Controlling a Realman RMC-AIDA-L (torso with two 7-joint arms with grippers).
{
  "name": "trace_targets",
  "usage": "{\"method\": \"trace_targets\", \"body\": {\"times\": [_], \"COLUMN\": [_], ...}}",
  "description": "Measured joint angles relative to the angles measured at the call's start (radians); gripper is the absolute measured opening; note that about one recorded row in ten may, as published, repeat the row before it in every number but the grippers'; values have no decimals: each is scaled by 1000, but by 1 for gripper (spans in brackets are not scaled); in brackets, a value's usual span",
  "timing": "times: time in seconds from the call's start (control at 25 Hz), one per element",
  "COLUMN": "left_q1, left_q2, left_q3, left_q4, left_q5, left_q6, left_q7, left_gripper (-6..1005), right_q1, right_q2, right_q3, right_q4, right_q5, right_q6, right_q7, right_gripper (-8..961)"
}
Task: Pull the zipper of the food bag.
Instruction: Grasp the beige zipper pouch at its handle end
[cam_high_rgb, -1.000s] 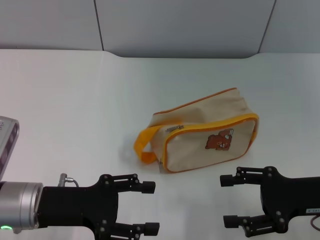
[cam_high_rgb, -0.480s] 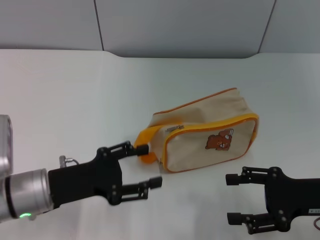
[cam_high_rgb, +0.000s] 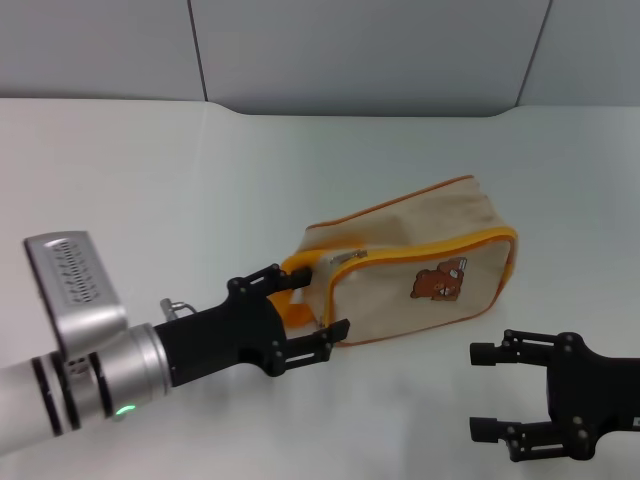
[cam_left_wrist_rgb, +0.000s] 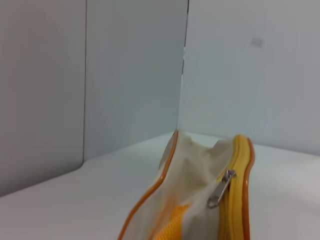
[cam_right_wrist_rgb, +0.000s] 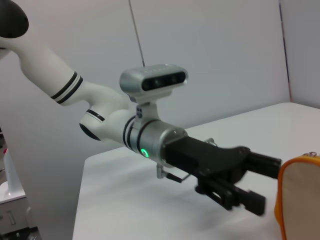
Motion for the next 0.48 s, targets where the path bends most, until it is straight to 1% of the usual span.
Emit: {"method": "trace_targets", "body": {"times": [0.12, 0.16, 0.28, 0.36, 0.48], "left_q1": [-23, -38, -49, -57, -60], "left_q2": [0, 0, 0, 0, 0], "left_q3": [-2, -16, -37, -68, -91], "left_q4": [-24, -43, -61, -76, -85], "left_q5": [0, -1, -1, -1, -1], "left_q6": [-34, -53, -79, -101, -104], "left_q7": [2, 2, 3, 3, 3], "left_gripper": [816, 816, 816, 784, 735], "right_q1": [-5, -8, -9, -10, -10], "right_q2": [0, -1, -2, -2, -2], "right_q3": [1, 9, 19, 29, 34], "right_q4": [0, -1, -1, -1, -1], "right_q5": [0, 0, 0, 0, 1], "right_q6": [0, 0, -3, -6, -7], "right_q7": [-2, -10, -19, -25, -26], "right_gripper": [800, 800, 800, 800, 799]}}
